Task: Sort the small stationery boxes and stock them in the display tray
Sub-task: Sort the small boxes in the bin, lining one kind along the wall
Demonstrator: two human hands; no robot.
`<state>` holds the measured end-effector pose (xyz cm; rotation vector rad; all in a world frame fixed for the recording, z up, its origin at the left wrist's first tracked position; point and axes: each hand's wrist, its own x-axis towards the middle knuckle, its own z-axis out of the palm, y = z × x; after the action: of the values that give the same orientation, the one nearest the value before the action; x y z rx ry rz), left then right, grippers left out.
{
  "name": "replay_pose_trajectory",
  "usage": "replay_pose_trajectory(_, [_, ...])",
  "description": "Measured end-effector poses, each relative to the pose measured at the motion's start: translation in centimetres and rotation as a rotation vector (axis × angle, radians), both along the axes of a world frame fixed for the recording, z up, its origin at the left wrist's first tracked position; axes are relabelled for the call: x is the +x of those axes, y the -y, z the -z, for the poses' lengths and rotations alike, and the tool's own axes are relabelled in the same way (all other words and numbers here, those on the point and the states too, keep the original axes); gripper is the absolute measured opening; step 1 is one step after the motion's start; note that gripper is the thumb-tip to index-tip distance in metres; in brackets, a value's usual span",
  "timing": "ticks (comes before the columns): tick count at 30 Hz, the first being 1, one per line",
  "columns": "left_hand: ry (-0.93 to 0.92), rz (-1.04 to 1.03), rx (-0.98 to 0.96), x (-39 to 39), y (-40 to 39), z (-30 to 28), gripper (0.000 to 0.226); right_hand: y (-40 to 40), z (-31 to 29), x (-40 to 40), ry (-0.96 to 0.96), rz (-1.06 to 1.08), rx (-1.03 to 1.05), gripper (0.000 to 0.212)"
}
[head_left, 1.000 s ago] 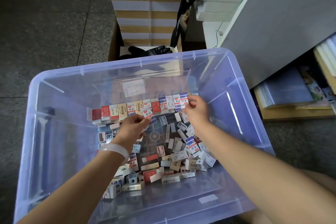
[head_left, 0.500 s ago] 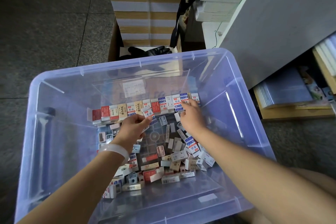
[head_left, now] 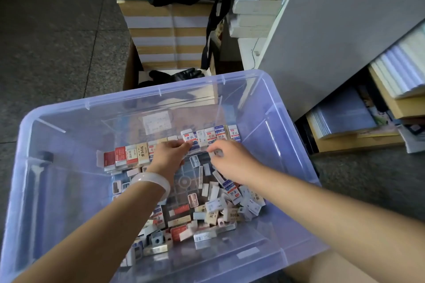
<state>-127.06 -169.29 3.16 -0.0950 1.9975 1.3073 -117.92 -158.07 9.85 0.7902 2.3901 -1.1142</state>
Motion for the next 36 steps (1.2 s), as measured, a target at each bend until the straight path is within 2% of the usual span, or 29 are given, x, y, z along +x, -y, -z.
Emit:
replay_pose_trajectory(3, [-0.105, 0.098, -0.041, 0.5, -3.8, 0.9, 0.024, -0.9, -1.8, 2.9, -0.014, 0.005, -0.020, 0.033])
replay_pose_trajectory(6, [-0.214, 0.237, -0.160, 0.8, -6.9, 2.0, 0.024, -1.1, -3.0, 5.0, -0.066, 0.038, -0.061, 0.034])
replay_pose_trajectory(9, [-0.236, 0.220, -0.201, 1.2, -8.7, 2.9, 0.015, -1.1, -3.4, 6.4, -0.128, 0.027, -0.075, 0.035])
replay_pose_trajectory(12, [-0.283, 0.201, -0.239, 2.0, -10.0, 3.3, 0.019, -1.1, -3.2, 7.0, -0.163, 0.022, -0.076, 0.033])
replay_pose_trajectory(14, [-0.374, 0.253, -0.299, 2.6, -10.8, 3.4, 0.022, -0.8, -2.8, 7.1, -0.203, -0.007, 0.002, 0.040])
replay_pose_trajectory(15, [-0.430, 0.297, -0.337, 2.8, -11.0, 3.6, 0.025, -0.6, -2.8, 7.0, -0.231, -0.019, 0.034, 0.045])
replay_pose_trajectory(18, [-0.557, 0.414, -0.419, 2.8, -11.1, 3.9, 0.025, -0.7, -3.4, 6.9, -0.270, 0.015, -0.052, 0.034])
replay_pose_trajectory(21, [-0.691, 0.550, -0.484, 2.4, -10.4, 3.7, 0.030, -1.1, -3.7, 6.8, -0.303, 0.020, -0.071, 0.033])
replay_pose_trajectory(25, [-0.925, 0.926, -0.626, 2.5, -9.3, 3.1, 0.041, -1.2, -3.7, 6.7, -0.323, 0.037, -0.082, 0.031])
replay_pose_trajectory(27, [-0.919, 1.067, -0.679, 2.9, -8.9, 3.0, 0.048, -1.1, -3.8, 6.8, -0.329, 0.033, -0.084, 0.034])
replay_pose_trajectory(29, [-0.889, 1.120, -0.715, 3.0, -8.9, 2.9, 0.053, -1.1, -3.9, 6.9, -0.321, 0.030, -0.097, 0.031])
replay_pose_trajectory(36, [-0.889, 1.073, -0.768, 2.4, -7.7, 2.3, 0.056, -1.0, -3.7, 6.9, -0.257, 0.073, -0.125, 0.031])
